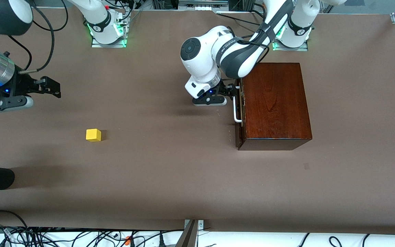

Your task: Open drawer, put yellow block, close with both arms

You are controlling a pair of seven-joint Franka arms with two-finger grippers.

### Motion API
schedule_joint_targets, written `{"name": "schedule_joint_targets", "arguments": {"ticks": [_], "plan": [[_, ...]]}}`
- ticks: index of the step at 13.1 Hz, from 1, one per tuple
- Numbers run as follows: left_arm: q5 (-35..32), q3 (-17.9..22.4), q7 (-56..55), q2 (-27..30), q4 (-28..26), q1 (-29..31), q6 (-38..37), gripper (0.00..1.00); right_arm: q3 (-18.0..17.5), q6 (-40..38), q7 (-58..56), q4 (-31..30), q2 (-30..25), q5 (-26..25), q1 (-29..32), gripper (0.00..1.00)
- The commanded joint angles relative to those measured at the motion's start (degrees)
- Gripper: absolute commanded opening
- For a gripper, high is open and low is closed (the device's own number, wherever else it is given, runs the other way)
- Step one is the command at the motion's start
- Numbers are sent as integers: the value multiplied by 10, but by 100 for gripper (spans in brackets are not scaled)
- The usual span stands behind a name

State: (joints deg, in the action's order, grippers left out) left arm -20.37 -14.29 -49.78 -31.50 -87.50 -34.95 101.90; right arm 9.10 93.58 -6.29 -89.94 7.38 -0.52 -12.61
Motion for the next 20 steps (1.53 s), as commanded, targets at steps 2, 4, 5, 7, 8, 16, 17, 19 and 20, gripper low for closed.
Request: {"name": "schedule_joint_targets", "arguments": {"ticks": [2,4,5,7,8,16,17,19,20], "plan": [[-28,-3,36,-3,-15,15,13,100,-3,16,-20,13,28,-7,28,100],[-28,-3,28,-12,-14,19,13,100,-3,9,-35,13,57,-5,29,100],[-28,-2,26,-16,-14,21,13,100,-4,8,-42,11,59,-5,28,100],[-28,0,18,-20,-14,28,13,100,-4,14,-43,9,72,1,27,100],[-28,0,7,-24,-12,27,13,100,-4,20,-44,9,85,3,29,100],[-28,-1,-8,-40,-7,24,44,100,-4,114,-37,-30,143,36,28,100],[-28,-1,-8,-40,-7,21,56,100,-5,135,-37,-39,150,37,28,100],[-27,-2,-8,-45,-7,18,74,100,-5,192,-38,-69,163,38,28,100],[-27,-3,-8,-47,-7,17,81,100,-5,221,-38,-84,170,38,28,100]]}}
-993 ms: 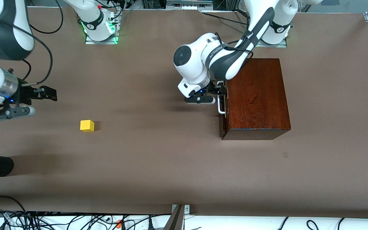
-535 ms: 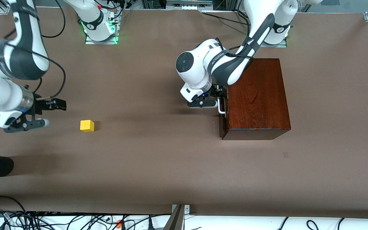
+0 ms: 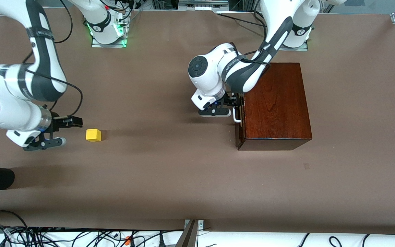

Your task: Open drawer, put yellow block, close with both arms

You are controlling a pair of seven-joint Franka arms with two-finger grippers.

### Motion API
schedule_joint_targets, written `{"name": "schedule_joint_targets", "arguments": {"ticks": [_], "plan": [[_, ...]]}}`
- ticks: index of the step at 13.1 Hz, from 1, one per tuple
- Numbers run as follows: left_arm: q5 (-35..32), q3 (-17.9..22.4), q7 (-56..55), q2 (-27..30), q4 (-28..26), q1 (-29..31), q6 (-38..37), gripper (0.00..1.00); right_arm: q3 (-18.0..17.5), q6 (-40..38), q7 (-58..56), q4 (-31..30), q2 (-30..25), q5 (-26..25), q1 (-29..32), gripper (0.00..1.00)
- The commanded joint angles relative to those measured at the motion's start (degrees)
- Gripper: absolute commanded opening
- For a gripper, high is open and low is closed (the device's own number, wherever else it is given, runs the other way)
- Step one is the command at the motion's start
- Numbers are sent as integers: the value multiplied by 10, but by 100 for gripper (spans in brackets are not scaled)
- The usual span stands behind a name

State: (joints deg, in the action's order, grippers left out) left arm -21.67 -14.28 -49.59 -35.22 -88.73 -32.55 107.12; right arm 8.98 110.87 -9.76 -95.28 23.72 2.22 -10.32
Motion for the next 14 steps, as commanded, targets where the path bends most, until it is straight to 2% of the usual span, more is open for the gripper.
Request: {"name": "schedule_joint_targets", "arguments": {"ticks": [1,5,6,9,11,13,14], "plan": [[-14,-6,-10,-12,5,-7,33,100,-5,80,-5,-44,18,10,5,100],[-7,-9,-11,-12,7,-22,49,100,-6,145,-10,-68,63,34,5,100],[-7,-8,-11,-13,8,-26,50,100,-6,166,-10,-84,63,56,5,100],[-7,-9,-10,-20,14,-37,53,100,-7,205,-38,-111,68,62,5,98],[-5,-10,-11,-25,21,-47,54,100,-6,224,-39,-131,68,63,5,89],[12,-10,-11,-34,43,-48,53,100,-6,228,-39,-136,69,63,5,71],[15,-9,-10,-35,43,-47,53,100,-7,228,-39,-136,73,63,5,69]]}}
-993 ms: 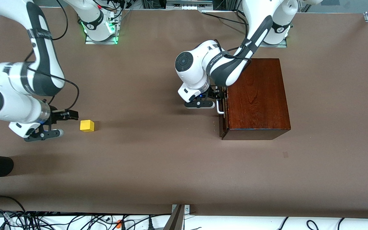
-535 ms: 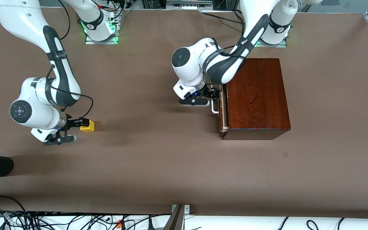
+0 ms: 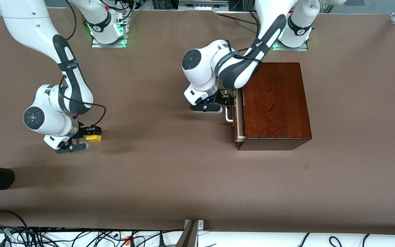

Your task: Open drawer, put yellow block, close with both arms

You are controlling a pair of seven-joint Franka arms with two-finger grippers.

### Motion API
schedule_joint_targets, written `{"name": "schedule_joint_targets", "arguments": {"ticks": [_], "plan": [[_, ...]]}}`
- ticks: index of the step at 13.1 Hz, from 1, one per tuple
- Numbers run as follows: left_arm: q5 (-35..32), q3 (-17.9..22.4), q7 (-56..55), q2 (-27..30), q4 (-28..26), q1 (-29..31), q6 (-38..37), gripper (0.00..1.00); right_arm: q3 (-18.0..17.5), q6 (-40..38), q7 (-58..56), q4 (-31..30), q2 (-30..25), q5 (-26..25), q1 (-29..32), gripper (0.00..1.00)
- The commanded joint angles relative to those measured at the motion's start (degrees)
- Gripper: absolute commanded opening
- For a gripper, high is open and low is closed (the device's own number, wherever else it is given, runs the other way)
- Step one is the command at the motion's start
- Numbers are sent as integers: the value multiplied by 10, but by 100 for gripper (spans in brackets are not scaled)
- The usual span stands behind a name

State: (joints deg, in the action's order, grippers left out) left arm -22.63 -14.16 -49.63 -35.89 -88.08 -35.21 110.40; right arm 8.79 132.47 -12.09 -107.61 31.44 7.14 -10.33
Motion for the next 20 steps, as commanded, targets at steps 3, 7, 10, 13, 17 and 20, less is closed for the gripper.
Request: {"name": "schedule_joint_targets", "arguments": {"ticks": [3,7,10,13,17,20], "plan": [[26,-10,-13,-28,38,-21,20,100,-4,21,-21,-20,-2,14,5,43],[29,-11,-53,-34,57,-21,20,100,-4,-2,-46,0,-16,13,5,1],[46,-11,-55,-40,68,-23,20,100,0,-123,-44,73,-59,12,5,1],[47,-11,-61,-58,94,-35,20,100,10,-196,-47,83,-129,12,5,1],[47,-11,-68,-70,116,-48,20,100,28,-279,-49,84,-210,6,5,2],[51,-11,-68,-71,123,-49,21,100,27,-280,-51,84,-217,4,4,2]]}}
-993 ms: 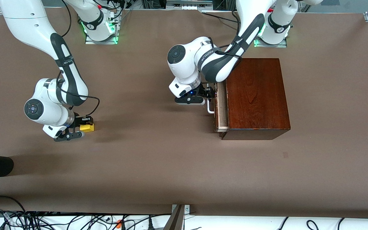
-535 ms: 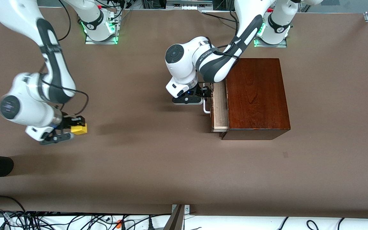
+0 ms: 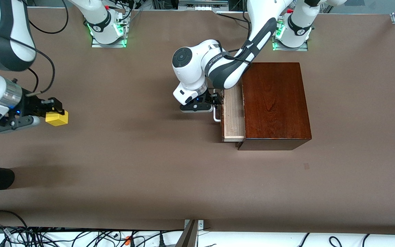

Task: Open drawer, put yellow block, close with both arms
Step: 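Pull the drawer open with the left gripper while the right gripper grips the cube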

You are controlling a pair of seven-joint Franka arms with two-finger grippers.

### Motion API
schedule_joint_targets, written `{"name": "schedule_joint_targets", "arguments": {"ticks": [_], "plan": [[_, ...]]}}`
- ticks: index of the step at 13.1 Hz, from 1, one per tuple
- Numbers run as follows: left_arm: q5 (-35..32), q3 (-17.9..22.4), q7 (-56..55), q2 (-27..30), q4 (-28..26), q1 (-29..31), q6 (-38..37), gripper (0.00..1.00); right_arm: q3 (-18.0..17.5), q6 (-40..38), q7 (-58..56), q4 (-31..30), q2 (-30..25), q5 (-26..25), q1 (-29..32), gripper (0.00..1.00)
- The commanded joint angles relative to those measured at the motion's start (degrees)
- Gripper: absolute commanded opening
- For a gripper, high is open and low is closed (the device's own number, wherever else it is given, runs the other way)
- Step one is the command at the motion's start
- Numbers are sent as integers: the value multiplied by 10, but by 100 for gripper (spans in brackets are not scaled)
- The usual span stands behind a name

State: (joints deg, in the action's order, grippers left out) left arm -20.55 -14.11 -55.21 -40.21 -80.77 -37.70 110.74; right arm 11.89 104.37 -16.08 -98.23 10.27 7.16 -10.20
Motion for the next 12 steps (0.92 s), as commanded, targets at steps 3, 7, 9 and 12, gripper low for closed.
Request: {"name": "schedule_joint_targets", "arguments": {"ticks": [3,7,9,12], "plan": [[43,-12,-13,-42,76,-33,18,100,-5,-2,-10,1,-2,2,1,2],[44,-12,-23,-58,88,-37,42,100,-6,-2,-9,1,-2,2,-2,2],[44,-12,-24,-59,88,-43,55,100,-7,-2,-4,1,-2,2,-4,2],[47,-12,-24,-59,101,-46,57,100,-7,-3,-5,14,2,2,-4,2]]}}
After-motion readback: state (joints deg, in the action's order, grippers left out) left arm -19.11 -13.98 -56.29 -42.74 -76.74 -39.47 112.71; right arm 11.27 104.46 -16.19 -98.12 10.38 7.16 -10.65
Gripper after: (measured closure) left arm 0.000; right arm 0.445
